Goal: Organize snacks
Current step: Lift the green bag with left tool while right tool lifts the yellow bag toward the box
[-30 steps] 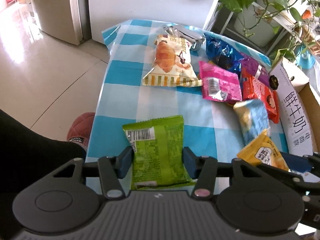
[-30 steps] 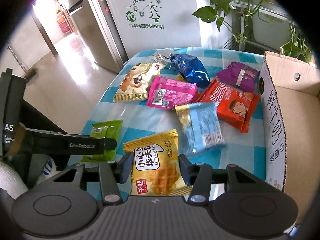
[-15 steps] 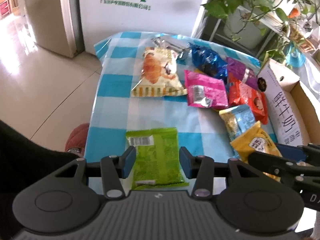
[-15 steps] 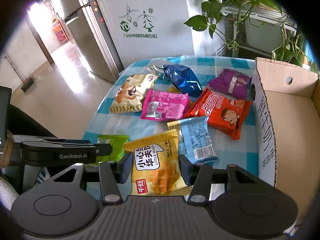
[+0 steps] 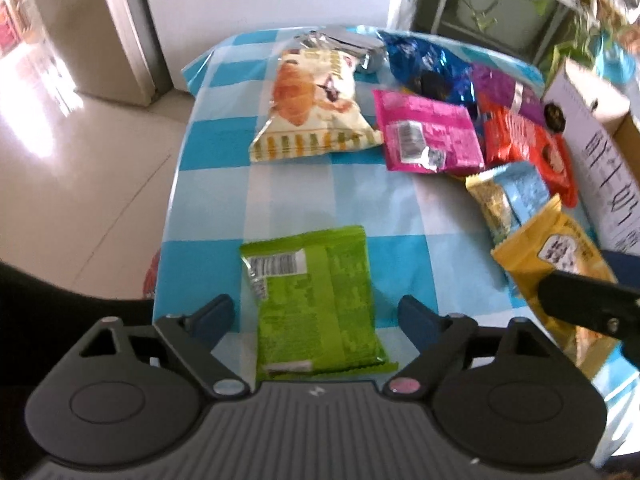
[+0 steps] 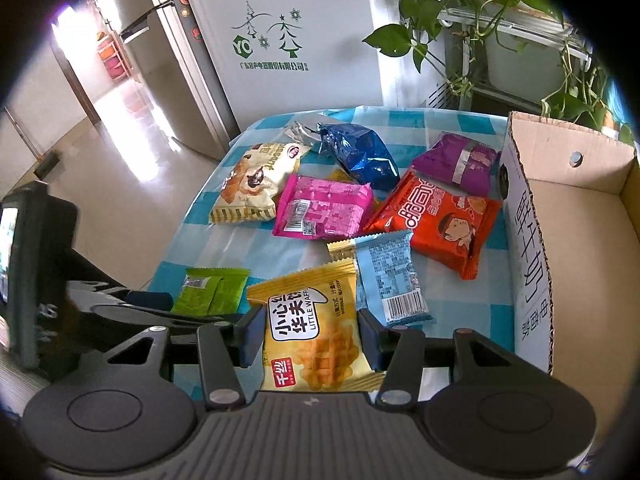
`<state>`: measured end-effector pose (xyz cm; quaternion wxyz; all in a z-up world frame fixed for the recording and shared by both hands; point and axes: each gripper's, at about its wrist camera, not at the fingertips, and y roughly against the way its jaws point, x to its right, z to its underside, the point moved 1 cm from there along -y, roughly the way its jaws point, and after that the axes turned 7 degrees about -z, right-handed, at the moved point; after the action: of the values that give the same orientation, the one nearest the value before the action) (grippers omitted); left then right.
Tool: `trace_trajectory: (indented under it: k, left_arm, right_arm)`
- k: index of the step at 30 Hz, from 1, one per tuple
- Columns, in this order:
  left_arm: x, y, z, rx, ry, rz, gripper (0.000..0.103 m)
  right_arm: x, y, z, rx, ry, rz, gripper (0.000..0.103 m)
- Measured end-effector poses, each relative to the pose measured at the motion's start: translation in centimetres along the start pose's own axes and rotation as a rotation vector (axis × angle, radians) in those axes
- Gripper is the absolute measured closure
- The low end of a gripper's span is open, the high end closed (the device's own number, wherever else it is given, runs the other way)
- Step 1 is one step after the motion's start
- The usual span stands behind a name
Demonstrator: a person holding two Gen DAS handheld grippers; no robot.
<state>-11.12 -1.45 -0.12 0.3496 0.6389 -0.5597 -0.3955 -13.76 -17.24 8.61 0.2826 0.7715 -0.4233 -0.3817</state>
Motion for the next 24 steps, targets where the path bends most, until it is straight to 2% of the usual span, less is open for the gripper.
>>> trace_trajectory:
  k: [2, 5, 15, 17, 18, 19, 21, 24]
  left_arm:
    - [0.2, -0.1, 0.0, 0.002, 0.0, -0.003, 0.01]
    - [0.4, -0.4, -0.1, -0.017, -0.019, 0.005, 0.0]
    - [0.3, -0.4, 0.1, -0.006, -0.036, 0.019, 0.002]
    - [0.4, 0.0, 0.3, 0.007, -0.039, 0.02, 0.009]
    - [0.5, 0.3, 0.4, 0.016, -0.048, 0.025, 0.019]
    - [0.6, 0.7, 0.3, 0.026, -0.059, 0.035, 0.034]
    - [0.7, 1.2, 0.2, 0.036, -0.068, 0.055, 0.048]
    - [0.3, 1.6, 0.3, 0.049, -0.052, 0.077, 0.052]
  right_arm:
    - [0.1, -0.1, 0.0, -0.004, 0.0, 0.001, 0.047]
    - [0.0, -0.2, 0.0, -0.007, 0.0, 0.002, 0.047]
    - [0.0, -0.4, -0.1, -0.01, 0.002, 0.006, 0.047]
    - [0.0, -0.4, -0.1, -0.011, 0.004, 0.005, 0.047]
    - [0.0, -0.4, -0.2, -0.01, 0.005, 0.005, 0.047]
    - [0.0, -0.3, -0.2, -0.009, 0.005, 0.003, 0.047]
    - [0.0, -0.3, -0.2, -0.005, 0.005, 0.001, 0.047]
    - [0.0, -0.2, -0.3, 0.001, 0.002, 0.002, 0.047]
